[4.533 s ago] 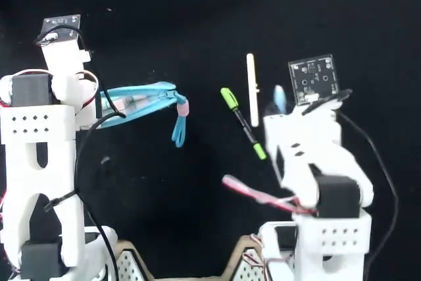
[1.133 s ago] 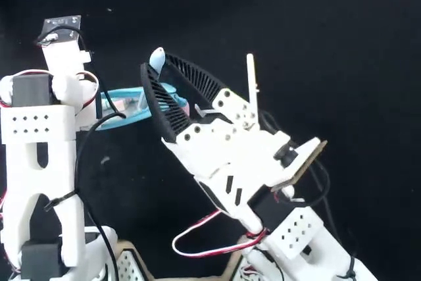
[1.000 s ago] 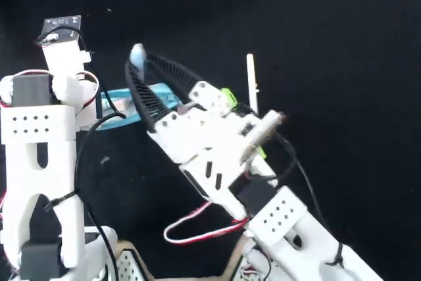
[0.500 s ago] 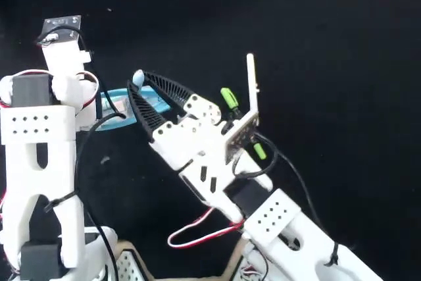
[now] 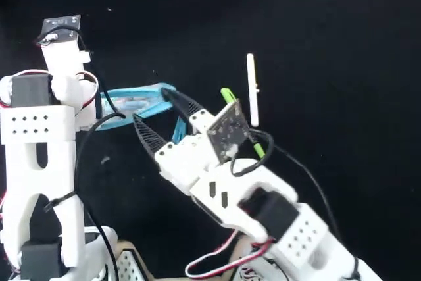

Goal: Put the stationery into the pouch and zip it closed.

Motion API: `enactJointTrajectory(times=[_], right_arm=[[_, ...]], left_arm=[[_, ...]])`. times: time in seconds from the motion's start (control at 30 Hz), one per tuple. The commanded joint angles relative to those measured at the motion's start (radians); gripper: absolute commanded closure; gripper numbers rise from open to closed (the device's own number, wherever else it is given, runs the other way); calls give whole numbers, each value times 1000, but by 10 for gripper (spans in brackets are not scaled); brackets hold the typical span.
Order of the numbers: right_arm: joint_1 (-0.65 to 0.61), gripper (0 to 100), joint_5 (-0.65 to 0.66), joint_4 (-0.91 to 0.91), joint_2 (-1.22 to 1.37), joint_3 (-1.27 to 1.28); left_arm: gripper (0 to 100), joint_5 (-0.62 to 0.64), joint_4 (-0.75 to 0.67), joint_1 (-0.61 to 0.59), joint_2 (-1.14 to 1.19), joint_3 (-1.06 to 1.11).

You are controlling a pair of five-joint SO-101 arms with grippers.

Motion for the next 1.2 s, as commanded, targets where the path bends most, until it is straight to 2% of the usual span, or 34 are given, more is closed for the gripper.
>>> enactJointTrajectory(times=[0.0, 0.13, 0.23, 0.4, 0.53, 0.7, 0.8, 1.03, 1.17], right_arm=[[-6, 794, 9, 89, -21, -196], [69, 871, 9, 207, -24, -329], [267, 925, 9, 301, -24, -400], [594, 868, 11, 457, -7, -371], [746, 841, 29, 526, 64, -297], [763, 839, 132, 534, 262, -246], [760, 839, 149, 523, 433, -262], [680, 839, 153, 520, 905, -449], [623, 839, 256, 499, 1142, -578]], left_arm=[[970, 3, 8, -5, 9, 35], [970, 3, 8, -7, 9, 38], [970, 3, 8, -8, 9, 38], [970, 3, 11, -8, 9, 38], [970, 3, 8, -2, 9, 39], [970, 3, 8, -5, 9, 39], [970, 3, 8, -7, 9, 41], [970, 2, 9, -10, 9, 41], [970, 2, 9, -10, 9, 41]])
